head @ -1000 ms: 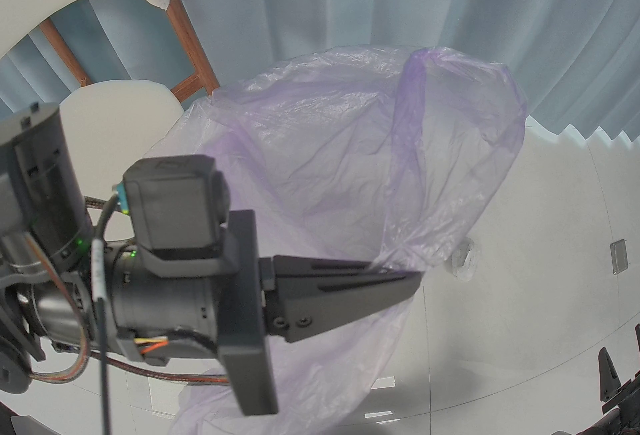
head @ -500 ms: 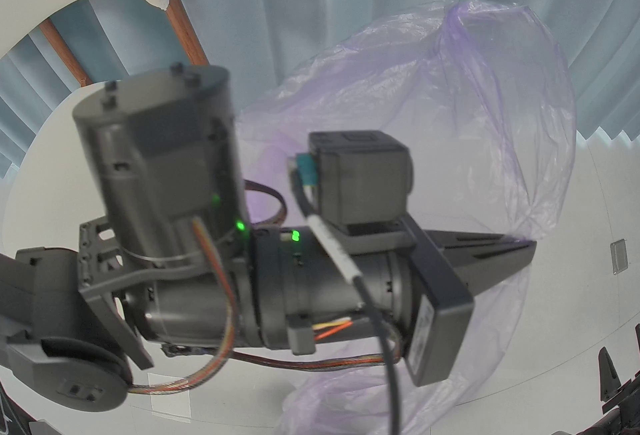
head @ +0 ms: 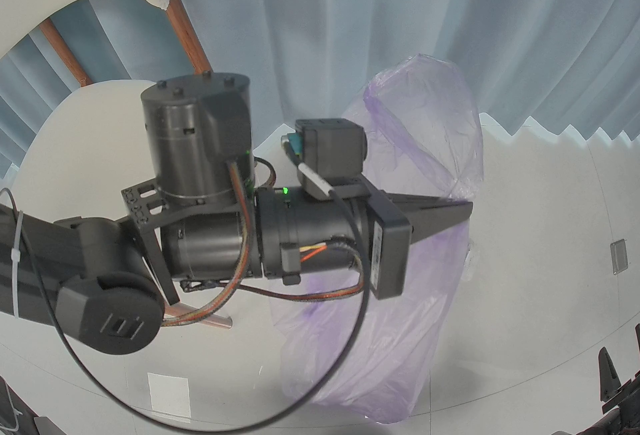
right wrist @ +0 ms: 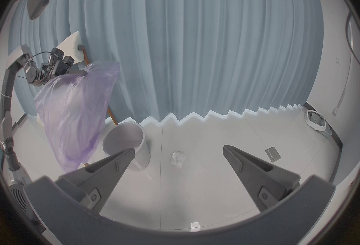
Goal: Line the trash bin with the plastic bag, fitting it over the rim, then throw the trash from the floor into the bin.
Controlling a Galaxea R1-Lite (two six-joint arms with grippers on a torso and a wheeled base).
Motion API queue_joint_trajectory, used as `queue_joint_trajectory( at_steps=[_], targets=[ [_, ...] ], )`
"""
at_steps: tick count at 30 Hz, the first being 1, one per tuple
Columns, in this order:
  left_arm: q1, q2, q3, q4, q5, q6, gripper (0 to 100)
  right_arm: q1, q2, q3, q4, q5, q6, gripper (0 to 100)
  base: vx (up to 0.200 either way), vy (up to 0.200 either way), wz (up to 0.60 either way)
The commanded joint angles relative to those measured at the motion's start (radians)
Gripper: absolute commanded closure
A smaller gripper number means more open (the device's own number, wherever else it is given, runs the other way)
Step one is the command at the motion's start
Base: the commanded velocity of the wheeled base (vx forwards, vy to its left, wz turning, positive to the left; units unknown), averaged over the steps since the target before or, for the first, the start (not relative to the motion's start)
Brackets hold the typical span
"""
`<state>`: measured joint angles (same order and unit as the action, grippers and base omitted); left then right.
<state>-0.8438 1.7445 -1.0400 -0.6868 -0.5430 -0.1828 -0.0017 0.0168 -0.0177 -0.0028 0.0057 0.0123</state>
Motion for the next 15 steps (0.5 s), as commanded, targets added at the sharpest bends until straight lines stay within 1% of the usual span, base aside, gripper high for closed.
queue_joint_trajectory(
  at_steps=[1,7,13,15],
  targets=[
    [0.029,0.035,-0.054,0.000,-0.002,0.002,100,0.000,-0.017,0.018,0.000,0.000,0.000,0,0.000,0.000,0.00],
    [0.031,0.084,-0.109,-0.003,0.005,0.003,100,0.000,-0.017,0.018,0.000,0.000,-0.002,0,0.000,0.000,0.00],
    [0.034,0.139,-0.104,-0.088,0.008,0.003,100,0.000,-0.017,0.018,0.000,0.000,0.000,0,0.000,0.000,0.00],
    [0.046,0.155,-0.097,-0.105,0.008,0.005,100,0.000,-0.017,0.018,0.000,0.000,0.000,0,0.000,0.000,0.00]
  ],
)
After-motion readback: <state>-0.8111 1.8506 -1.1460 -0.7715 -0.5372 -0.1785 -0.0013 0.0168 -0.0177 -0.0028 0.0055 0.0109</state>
